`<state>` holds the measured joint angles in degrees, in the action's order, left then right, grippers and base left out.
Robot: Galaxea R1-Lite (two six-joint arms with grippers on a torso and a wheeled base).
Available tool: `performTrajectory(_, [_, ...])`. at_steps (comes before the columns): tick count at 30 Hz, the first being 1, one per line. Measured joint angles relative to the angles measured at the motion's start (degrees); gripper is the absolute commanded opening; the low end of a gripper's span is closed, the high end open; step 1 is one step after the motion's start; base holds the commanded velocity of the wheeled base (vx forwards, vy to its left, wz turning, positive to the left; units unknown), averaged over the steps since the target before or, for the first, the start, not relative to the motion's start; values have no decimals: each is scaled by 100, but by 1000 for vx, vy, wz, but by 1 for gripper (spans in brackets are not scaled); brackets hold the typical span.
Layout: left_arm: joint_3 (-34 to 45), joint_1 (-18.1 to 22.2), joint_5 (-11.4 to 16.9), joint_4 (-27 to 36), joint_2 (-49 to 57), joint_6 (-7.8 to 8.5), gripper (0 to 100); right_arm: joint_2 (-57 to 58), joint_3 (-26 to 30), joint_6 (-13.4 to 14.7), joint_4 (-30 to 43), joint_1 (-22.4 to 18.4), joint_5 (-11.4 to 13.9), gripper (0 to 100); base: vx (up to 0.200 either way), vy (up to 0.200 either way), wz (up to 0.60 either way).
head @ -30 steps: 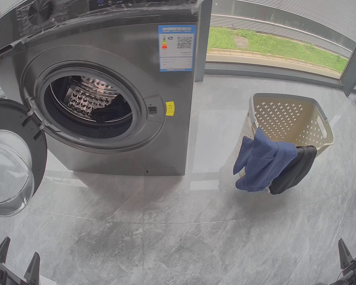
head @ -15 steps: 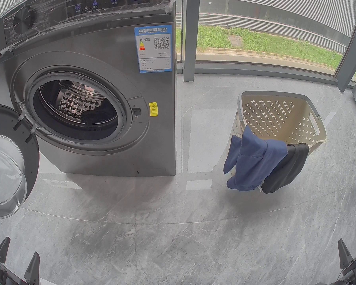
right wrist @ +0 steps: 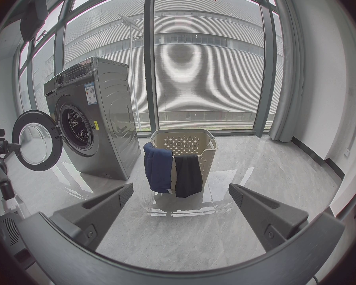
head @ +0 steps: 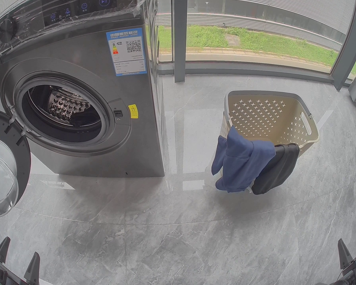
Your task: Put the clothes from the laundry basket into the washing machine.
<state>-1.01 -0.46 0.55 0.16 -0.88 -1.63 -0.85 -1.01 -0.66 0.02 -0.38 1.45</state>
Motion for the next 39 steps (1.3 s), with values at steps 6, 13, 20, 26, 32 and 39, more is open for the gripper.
performTrajectory(6, [0, 0, -4, 0, -2, 11, 100, -2, 0, -2, -2, 0, 2, 100, 0, -200, 0])
performTrajectory(13, [0, 5, -1, 2, -2, 7, 100, -2, 0, 0, -2, 5, 2, 100, 0, -200, 0])
performTrajectory(20, [0, 2, 2, 2, -2, 11, 100, -2, 0, 0, -5, 5, 2, 100, 0, -114, 0])
performTrajectory(26, [0, 5, 0, 2, -2, -4, 100, -5, 0, -2, -2, 5, 0, 100, 0, 0, 0])
performTrajectory(32, [0, 2, 7, 0, -5, 20, 100, -5, 0, -2, -2, 2, 0, 100, 0, 0, 0])
performTrajectory(39, [0, 0, 13, 5, -5, 33, 100, -7, 0, 0, -2, 2, 2, 100, 0, -114, 0])
